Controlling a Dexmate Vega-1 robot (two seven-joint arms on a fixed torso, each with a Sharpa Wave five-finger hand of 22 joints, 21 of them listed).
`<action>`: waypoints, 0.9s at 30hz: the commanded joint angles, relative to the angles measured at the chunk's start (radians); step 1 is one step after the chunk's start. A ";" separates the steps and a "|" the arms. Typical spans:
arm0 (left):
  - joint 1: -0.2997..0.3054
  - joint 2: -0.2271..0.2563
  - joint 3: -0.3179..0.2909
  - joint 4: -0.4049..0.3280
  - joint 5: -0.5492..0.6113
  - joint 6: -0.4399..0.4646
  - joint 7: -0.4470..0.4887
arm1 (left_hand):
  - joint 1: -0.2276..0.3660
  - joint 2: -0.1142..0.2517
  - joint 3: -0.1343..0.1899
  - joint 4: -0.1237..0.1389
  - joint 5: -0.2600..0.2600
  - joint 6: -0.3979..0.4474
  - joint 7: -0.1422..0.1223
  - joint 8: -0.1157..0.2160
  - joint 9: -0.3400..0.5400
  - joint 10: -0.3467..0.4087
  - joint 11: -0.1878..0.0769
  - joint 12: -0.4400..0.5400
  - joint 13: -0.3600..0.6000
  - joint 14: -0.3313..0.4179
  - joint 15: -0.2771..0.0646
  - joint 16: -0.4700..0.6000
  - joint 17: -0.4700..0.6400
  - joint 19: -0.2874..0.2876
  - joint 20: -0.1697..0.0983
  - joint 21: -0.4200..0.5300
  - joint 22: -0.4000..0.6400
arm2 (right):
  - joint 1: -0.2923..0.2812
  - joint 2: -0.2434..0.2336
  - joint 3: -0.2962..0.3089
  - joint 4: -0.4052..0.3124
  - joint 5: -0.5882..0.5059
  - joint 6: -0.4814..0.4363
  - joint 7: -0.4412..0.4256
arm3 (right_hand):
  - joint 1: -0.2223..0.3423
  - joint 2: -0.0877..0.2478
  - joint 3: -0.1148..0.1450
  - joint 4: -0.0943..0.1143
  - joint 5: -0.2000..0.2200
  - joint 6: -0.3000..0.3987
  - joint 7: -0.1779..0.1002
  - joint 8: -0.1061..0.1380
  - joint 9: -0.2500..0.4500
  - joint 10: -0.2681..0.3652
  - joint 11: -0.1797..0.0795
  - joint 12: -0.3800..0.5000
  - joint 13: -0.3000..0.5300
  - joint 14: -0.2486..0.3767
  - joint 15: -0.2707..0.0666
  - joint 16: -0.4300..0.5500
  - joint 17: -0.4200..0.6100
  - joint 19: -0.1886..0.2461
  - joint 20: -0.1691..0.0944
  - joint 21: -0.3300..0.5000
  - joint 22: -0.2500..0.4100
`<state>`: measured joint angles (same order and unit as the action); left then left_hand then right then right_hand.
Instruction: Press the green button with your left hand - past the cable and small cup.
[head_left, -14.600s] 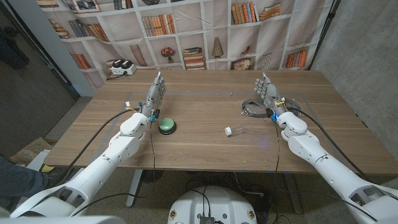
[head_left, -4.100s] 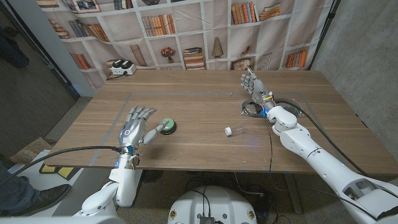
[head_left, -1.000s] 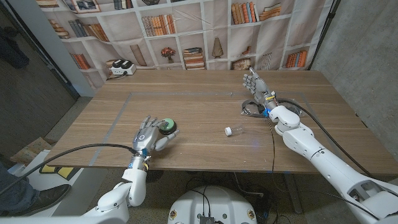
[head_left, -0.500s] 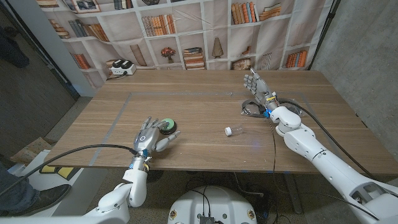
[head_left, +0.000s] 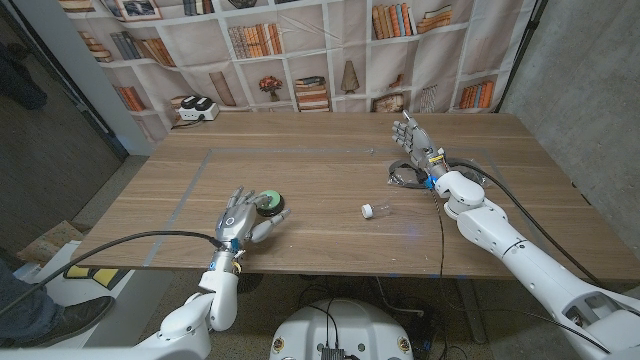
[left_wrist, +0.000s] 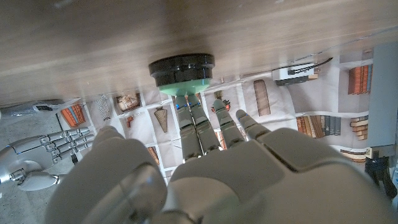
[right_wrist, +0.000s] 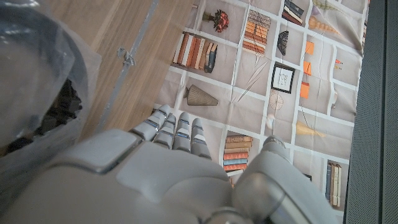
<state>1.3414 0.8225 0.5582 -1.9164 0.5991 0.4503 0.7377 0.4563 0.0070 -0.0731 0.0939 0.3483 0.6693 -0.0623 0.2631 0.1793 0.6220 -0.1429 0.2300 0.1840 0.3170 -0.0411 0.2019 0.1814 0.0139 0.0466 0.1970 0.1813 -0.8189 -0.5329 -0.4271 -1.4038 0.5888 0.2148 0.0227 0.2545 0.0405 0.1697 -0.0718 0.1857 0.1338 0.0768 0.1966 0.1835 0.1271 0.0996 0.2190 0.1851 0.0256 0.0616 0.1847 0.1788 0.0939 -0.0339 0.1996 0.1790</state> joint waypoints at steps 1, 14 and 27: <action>-0.019 -0.002 0.016 0.004 -0.002 0.028 -0.034 | 0.012 0.001 -0.011 0.003 0.007 0.068 0.010 0.014 0.005 0.054 -0.001 0.010 0.006 0.033 -0.081 0.015 0.001 0.001 -0.007 0.008 0.003 | 0.015 0.008 -0.008 0.019 -0.001 -0.006 0.009 | 0.002 0.006 0.004 -0.007 0.000 0.011 0.002 0.000 0.006 0.008 0.003 -0.003 0.002 -0.004 0.001 0.000 0.002 -0.004 -0.018 0.000 0.005; -0.029 0.002 0.022 0.008 -0.011 0.034 -0.042 | 0.020 0.005 -0.021 0.003 0.010 0.130 0.016 0.023 0.005 0.111 0.017 0.011 0.006 0.067 -0.082 0.019 0.000 0.014 -0.011 0.012 0.002 | 0.017 0.012 -0.011 0.018 -0.004 -0.012 0.001 | 0.001 0.006 0.003 -0.007 0.000 0.011 0.001 -0.001 0.006 0.009 0.003 -0.003 0.002 -0.003 0.002 0.000 0.002 -0.004 -0.017 0.000 0.005; -0.007 0.029 -0.006 -0.029 -0.024 0.027 -0.028 | 0.024 0.006 -0.024 0.003 0.011 0.142 0.019 0.022 0.005 0.122 0.021 0.008 0.006 0.080 -0.083 0.020 0.000 0.017 -0.008 0.012 0.002 | 0.015 0.012 -0.013 0.015 -0.009 -0.004 0.001 | 0.001 0.007 0.002 -0.008 0.000 0.010 0.001 -0.001 0.006 0.009 0.004 -0.003 0.002 -0.003 0.001 0.000 0.002 -0.005 -0.016 0.000 0.005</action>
<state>1.3179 0.8316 0.5731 -1.9159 0.5873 0.4771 0.7049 0.4728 0.0151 -0.0895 0.0966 0.3557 0.7560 -0.0857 0.2798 0.1787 0.7253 -0.1353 0.2347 0.1888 0.3865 -0.0431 0.2167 0.1816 0.0230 0.0374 0.2047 0.1814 -0.8033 -0.5227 -0.4380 -1.3871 0.5859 0.2031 0.0244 0.2545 0.0405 0.1698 -0.0718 0.1857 0.1338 0.0768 0.1966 0.1835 0.1271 0.0997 0.2191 0.1851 0.0266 0.0606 0.1847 0.1788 0.0940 -0.0339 0.1996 0.1790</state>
